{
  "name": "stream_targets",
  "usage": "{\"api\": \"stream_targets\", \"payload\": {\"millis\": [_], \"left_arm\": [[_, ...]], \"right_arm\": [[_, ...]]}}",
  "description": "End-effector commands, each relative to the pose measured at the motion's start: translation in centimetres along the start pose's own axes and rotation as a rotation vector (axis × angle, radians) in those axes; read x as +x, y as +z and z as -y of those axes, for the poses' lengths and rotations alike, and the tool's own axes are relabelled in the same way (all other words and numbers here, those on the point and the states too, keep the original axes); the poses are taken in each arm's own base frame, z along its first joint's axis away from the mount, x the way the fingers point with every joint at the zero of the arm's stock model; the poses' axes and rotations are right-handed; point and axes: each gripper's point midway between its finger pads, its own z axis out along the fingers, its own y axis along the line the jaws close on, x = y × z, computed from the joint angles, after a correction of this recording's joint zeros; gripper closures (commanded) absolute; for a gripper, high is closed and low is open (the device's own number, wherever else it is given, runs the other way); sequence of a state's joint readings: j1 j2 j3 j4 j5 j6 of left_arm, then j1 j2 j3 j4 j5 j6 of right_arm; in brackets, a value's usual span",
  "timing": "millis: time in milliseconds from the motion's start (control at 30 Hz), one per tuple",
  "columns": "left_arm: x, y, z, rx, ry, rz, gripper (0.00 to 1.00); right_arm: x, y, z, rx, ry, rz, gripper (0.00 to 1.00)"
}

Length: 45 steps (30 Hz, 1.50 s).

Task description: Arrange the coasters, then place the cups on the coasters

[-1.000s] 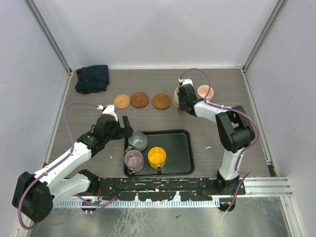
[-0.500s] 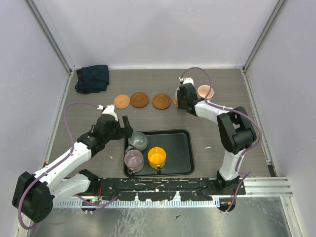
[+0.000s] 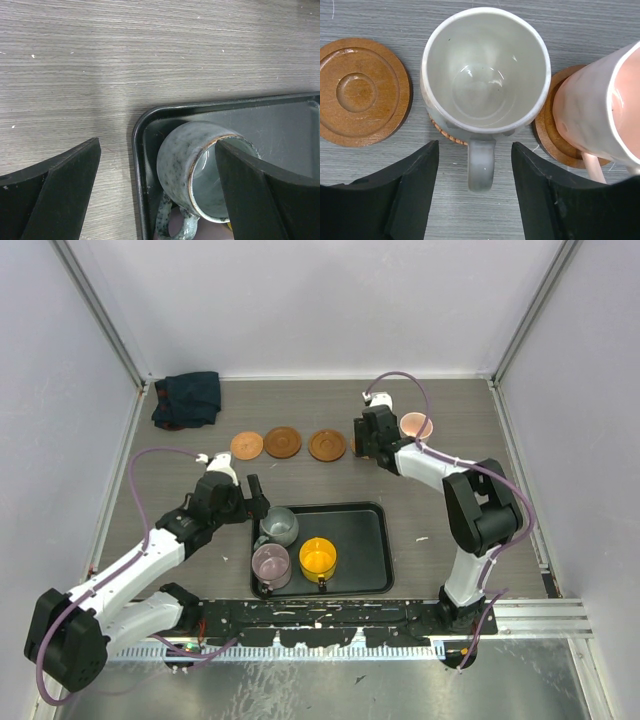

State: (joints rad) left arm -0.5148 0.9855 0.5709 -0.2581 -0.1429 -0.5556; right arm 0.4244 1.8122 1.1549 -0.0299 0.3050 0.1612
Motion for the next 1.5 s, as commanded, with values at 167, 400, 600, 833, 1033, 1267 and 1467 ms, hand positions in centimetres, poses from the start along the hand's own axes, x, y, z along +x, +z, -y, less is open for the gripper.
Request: {"api": "stream_targets", "payload": {"millis": [167, 400, 600, 833, 1033, 1267, 1467], "left_arm": [[-1.3, -0.5, 0.9, 0.047, -0.015, 0.051, 0.02], [-1.2, -0.4, 1.2, 0.062, -0.009, 0.043, 0.02], [-0.6, -0.2, 1.4, 0.076, 0.018, 0.007, 0.02], [-0.1, 0.4, 2.4, 0.126, 0.033, -0.030, 0.02], [0.8, 0.3, 3.7, 0.192, 0.053, -0.081, 0.02], [1.1, -1.6, 5.1, 0.279, 0.093, -0.073, 0.02], [2.9, -3.9, 4.6, 0.289, 0.113, -0.158, 0.02]], "right_arm": [[-4.6, -5.4, 0.5, 0.014, 0.063, 0.166, 0.27], [-4.5, -9.7, 1.2, 0.000, 0.109, 0.215, 0.26], [-1.4, -11.6, 1.5, -0.049, 0.139, 0.183, 0.41], [3.9, -12.0, 0.7, -0.127, 0.161, 0.104, 0.91], [5.9, -12.5, 0.9, -0.134, 0.172, 0.090, 0.72], [7.6, -11.8, 0.5, -0.144, 0.161, 0.039, 0.66], [9.4, -11.4, 0.4, -0.136, 0.181, -0.006, 0.66]]}}
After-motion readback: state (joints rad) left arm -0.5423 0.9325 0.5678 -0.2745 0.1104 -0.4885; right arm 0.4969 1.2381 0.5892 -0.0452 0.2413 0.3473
